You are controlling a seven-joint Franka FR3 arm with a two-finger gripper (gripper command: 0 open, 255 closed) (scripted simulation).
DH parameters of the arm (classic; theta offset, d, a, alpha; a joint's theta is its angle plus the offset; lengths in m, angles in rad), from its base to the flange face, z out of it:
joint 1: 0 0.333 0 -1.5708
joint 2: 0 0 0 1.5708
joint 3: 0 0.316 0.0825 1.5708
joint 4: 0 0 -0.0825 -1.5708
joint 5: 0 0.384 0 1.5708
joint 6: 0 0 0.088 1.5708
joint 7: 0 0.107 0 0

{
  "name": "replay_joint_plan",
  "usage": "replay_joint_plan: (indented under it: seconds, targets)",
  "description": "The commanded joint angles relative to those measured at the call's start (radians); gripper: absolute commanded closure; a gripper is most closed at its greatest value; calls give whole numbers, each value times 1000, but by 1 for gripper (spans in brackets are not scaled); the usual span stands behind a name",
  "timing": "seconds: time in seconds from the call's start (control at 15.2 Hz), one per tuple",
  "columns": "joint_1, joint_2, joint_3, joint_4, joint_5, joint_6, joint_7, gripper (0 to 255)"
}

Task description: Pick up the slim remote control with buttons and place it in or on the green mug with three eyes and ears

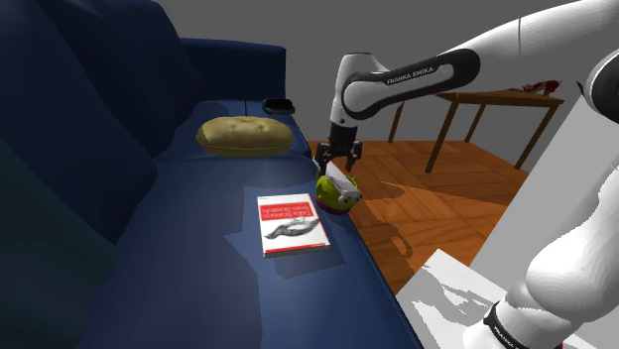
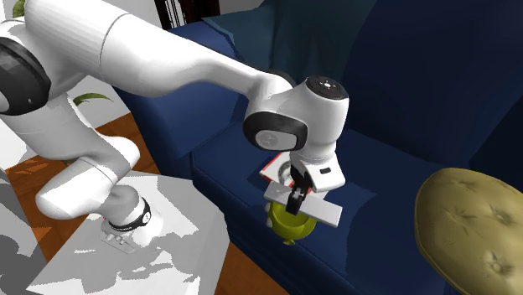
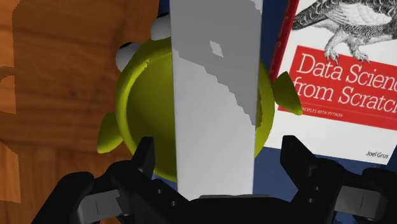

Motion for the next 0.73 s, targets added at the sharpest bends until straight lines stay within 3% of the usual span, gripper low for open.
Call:
replay_joint_plan:
  seconds: [0.0,0.13,0.66]
  targets:
    - [-1,-17,-1,32,5,-49,-3,0]
    - [-3,-31,-2,77,9,-107,-6,0]
    - [-2,-31,-2,77,9,-107,-6,0]
